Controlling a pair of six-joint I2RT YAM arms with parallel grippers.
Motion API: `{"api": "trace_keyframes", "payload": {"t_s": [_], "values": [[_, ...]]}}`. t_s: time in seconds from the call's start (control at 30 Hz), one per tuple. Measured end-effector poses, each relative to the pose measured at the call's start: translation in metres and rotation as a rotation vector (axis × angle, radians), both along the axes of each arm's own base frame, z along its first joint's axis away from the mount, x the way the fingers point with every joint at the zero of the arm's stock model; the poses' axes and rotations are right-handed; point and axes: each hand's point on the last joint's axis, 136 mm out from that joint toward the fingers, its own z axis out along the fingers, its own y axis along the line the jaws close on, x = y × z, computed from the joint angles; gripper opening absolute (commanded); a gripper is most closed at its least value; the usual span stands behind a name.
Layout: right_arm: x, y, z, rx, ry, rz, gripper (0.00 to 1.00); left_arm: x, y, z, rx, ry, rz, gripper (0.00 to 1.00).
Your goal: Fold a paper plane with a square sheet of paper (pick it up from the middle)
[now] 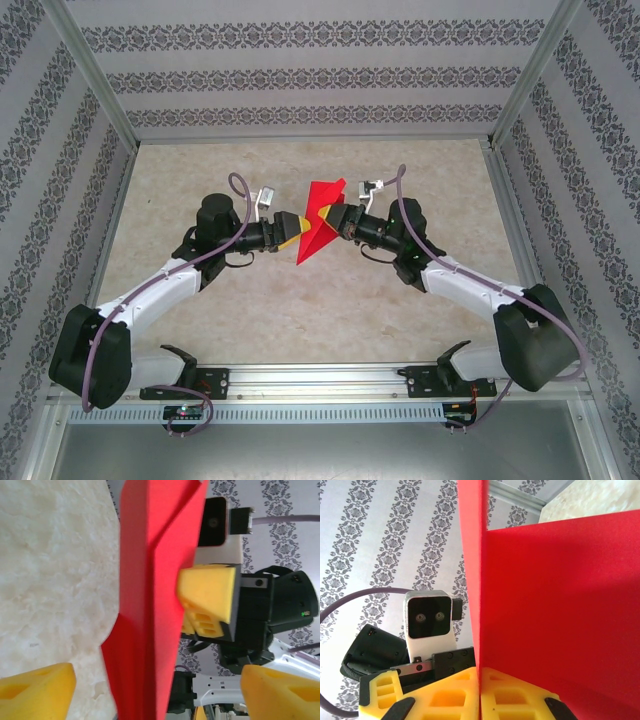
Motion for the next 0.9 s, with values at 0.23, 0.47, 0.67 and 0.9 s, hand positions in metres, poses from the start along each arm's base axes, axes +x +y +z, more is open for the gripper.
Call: {"api": "trace_keyframes", "payload": {"t_s": [0.23, 0.47, 0.67, 0.9], "values": [[0.005, 0.009, -0.017, 0.018, 0.060, 0.032, 0.09, 0.000, -0.003, 0.005, -0.027, -0.005, -0.022, 0.57], [0.002, 0.014, -0.012, 0.048, 0.051, 0.053, 0.10, 0.006, -0.006, -0.003, -0.019, 0.017, -0.026, 0.38], [0.002, 0.014, -0.015, 0.040, 0.060, 0.058, 0.21, 0.011, -0.007, -0.008, -0.007, 0.026, -0.008, 0.13], [0.003, -0.007, -0.040, -0.120, 0.101, -0.016, 0.57, 0.022, -0.005, -0.019, 0.084, 0.016, 0.021, 0.06]]}}
